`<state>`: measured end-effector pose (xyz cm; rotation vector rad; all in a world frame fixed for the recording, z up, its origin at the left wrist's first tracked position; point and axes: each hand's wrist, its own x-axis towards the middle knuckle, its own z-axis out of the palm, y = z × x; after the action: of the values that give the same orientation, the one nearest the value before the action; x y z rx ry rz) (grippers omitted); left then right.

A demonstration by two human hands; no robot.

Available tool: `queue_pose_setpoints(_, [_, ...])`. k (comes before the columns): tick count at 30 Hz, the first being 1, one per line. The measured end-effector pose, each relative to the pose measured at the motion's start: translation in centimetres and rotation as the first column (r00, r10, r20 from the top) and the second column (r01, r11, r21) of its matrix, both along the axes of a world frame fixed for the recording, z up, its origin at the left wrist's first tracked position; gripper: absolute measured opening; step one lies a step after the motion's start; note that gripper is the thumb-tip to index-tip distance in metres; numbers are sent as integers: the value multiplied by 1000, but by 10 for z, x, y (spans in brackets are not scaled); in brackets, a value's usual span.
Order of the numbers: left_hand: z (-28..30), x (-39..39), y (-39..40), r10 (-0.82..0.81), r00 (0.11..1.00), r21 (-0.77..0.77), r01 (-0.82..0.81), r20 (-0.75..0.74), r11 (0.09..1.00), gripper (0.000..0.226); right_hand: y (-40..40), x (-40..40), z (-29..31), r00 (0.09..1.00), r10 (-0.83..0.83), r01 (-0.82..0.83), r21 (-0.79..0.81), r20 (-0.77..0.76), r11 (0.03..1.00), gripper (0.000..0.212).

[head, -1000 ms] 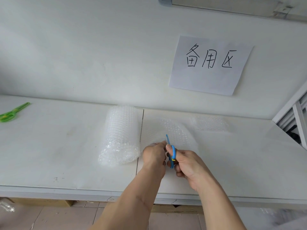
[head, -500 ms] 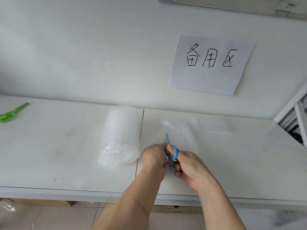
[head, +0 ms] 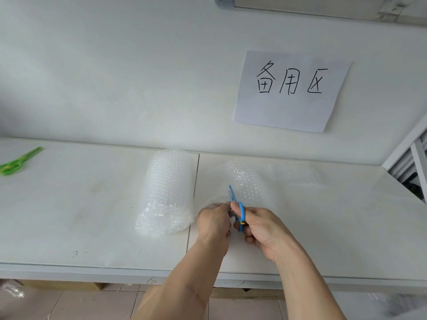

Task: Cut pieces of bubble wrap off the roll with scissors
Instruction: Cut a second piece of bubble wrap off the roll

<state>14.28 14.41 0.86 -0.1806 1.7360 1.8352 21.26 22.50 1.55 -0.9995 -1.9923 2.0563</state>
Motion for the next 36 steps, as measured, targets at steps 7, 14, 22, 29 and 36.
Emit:
queue_pose_setpoints(7, [8, -4, 8, 70, 977, 82, -88, 200, 993, 35, 0, 5, -2, 999, 4, -5, -24, -49, 1000, 35])
queue_pose_setpoints(14, [4, 0, 22, 152, 962, 106, -180, 228, 978, 19, -1, 14, -1, 999, -12, 11, -37, -39, 999, 36])
queue_pose_setpoints(22, [2, 3, 21, 107, 986, 130, -124, 131, 984, 11, 0, 12, 7, 999, 22, -25, 73, 43, 997, 42])
queue_pose_setpoints(29, [0, 5, 18, 109, 988, 105, -120, 106, 987, 13, 0, 12, 8, 997, 27, -37, 152, 73, 988, 39])
queue_pose_setpoints(36, [4, 8, 16, 77, 995, 36, -79, 55, 996, 16, 5, 1, 34, 955, 151, -217, 251, 257, 944, 59])
